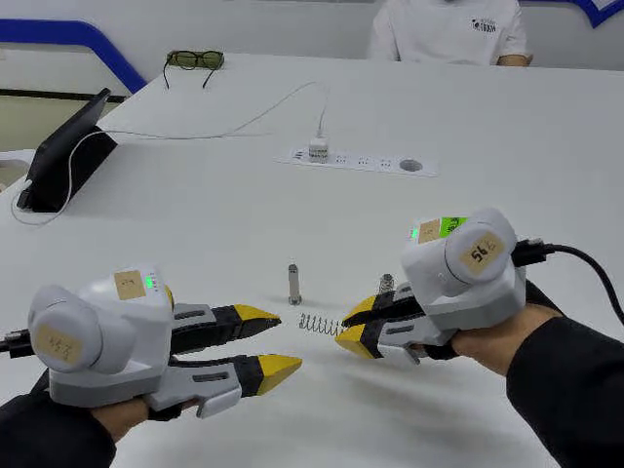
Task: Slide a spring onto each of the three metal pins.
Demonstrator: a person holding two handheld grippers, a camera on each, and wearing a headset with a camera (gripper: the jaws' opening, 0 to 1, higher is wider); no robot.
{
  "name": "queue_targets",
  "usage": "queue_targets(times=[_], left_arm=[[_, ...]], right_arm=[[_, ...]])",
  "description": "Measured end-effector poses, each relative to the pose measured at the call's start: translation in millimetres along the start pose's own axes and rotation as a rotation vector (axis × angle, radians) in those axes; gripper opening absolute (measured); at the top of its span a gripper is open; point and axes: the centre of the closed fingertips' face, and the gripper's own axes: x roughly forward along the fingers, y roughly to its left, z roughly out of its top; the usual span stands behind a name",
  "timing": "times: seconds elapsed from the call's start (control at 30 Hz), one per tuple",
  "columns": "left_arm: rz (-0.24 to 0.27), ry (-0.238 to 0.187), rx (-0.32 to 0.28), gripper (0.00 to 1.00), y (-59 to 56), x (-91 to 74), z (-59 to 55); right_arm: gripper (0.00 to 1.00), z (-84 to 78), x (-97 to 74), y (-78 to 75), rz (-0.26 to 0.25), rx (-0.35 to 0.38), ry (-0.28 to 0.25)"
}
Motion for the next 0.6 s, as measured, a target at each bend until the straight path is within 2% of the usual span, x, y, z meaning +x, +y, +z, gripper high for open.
queue_targets(times=[0.23, 0.37, 0.6], left_arm=[[-0.024, -0.007, 0.020, 0.30, -7.5, 3.0, 6.5], [-0.029, -0.006, 0.024, 0.31, -7.9, 4.0, 6.7], [-0.061, 0.001, 0.037, 0.31, -16.3, 5.2, 5.9]], right_arm=[[0.12, 8.0, -13.9, 13.8, 0.051, -0.044, -0.003], [0.12, 9.2, -16.7, 20.6, 0.085, -0.063, 0.003], [0.12, 11.0, -19.0, 31.4, 0.139, -0.104, 0.017]])
